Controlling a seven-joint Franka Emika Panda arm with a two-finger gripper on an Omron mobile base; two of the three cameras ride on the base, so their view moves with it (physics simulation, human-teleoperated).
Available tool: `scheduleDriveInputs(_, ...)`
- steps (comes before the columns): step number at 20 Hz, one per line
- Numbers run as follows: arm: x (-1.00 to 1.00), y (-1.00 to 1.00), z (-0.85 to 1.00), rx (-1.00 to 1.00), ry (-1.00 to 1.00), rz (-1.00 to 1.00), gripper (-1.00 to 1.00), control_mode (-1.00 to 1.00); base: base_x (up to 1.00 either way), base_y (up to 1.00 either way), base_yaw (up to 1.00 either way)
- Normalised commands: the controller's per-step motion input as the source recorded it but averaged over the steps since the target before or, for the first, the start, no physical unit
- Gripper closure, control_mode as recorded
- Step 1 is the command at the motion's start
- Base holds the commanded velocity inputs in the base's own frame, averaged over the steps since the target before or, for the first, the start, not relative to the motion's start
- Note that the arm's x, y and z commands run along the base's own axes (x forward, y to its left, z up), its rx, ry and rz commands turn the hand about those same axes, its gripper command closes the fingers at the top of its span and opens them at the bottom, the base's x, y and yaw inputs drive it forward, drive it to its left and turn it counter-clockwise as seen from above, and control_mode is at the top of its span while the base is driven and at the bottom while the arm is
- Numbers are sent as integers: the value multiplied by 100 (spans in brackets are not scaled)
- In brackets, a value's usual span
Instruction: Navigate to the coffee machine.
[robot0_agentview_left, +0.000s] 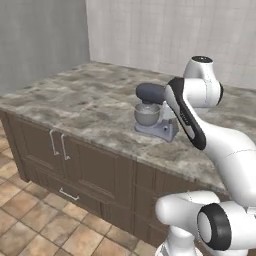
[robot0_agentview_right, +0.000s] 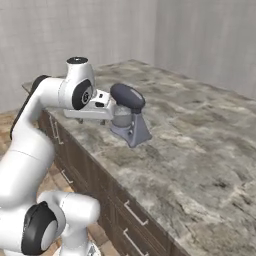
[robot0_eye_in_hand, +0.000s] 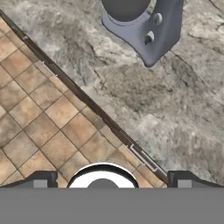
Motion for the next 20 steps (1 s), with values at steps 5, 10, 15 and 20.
scheduleDriveInputs(5, 0, 0, 0, 0, 0, 0, -100, 100, -15, 53, 54)
scheduleDriveInputs(10, 0, 0, 0, 0, 0, 0, -100, 100, -9, 67, 55)
scheduleDriveInputs(15, 0, 0, 0, 0, 0, 0, -100, 100, -9, 58, 56)
scheduleDriveInputs(20, 0, 0, 0, 0, 0, 0, -100, 100, -6, 54, 58)
